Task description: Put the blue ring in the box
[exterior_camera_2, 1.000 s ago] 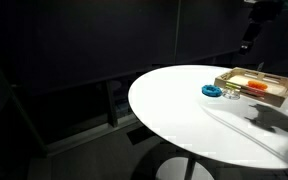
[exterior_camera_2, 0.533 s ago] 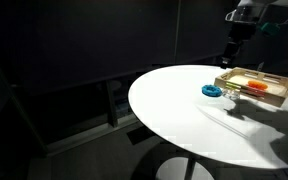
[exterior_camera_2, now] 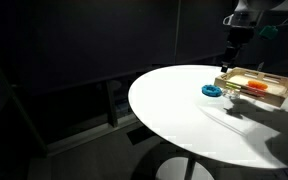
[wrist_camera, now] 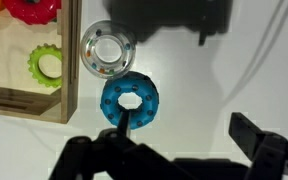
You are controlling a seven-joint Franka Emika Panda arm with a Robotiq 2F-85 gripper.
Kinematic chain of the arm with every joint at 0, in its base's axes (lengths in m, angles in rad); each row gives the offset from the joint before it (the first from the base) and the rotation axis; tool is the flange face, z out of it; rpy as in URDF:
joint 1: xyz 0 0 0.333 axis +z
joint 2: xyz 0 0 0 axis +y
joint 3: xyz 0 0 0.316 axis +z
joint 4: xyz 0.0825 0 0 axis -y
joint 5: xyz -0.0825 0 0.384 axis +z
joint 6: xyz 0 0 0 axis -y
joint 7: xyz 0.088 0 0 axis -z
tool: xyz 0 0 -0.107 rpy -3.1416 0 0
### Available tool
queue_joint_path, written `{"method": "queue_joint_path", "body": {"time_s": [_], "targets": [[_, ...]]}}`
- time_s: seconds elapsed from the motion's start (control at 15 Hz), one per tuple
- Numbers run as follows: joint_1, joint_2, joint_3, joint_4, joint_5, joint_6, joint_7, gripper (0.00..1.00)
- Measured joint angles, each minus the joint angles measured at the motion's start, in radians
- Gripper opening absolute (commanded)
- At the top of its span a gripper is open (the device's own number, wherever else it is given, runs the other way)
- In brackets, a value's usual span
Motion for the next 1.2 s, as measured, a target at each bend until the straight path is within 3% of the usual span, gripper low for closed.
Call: {"method": "queue_joint_path", "body": {"time_s": [1.2], "targets": [[-0.022, 0.229, 0.026, 0.001, -0.055, 0.245, 0.023, 1.0]]}}
